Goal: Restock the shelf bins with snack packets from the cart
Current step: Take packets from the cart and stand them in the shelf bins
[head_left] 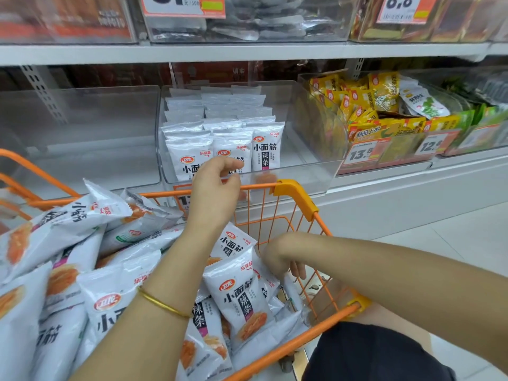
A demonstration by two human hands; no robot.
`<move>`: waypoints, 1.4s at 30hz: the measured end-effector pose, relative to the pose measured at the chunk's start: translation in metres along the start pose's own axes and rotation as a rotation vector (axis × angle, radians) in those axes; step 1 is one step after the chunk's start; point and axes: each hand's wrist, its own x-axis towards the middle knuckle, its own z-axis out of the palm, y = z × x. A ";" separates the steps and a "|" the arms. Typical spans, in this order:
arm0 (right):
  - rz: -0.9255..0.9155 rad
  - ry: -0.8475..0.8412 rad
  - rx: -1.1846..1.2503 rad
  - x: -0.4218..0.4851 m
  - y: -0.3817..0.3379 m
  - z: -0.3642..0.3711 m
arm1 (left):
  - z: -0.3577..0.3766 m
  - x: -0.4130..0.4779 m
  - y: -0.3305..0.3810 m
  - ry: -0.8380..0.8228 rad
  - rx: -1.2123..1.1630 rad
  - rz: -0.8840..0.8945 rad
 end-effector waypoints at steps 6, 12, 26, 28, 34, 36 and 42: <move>-0.172 0.352 0.147 -0.049 0.025 -0.022 | 0.003 -0.003 0.004 -0.041 -0.082 0.021; -0.477 0.638 0.744 -0.111 0.073 -0.029 | 0.004 -0.006 0.006 -0.151 -0.060 0.053; -0.854 0.874 1.306 -0.088 0.088 -0.014 | 0.002 -0.009 0.014 -0.256 -0.300 -0.062; -0.893 0.914 1.321 -0.085 0.084 -0.013 | 0.002 -0.007 0.012 -0.228 -0.340 -0.076; -0.821 1.377 0.761 -0.075 0.079 -0.011 | 0.002 -0.004 0.011 -0.196 -0.410 -0.199; -0.769 1.508 0.683 -0.072 0.080 -0.014 | 0.003 -0.004 0.010 -0.182 -0.407 -0.207; -0.609 1.450 1.194 -0.081 0.092 -0.053 | 0.001 -0.004 0.011 -0.067 -0.175 -0.067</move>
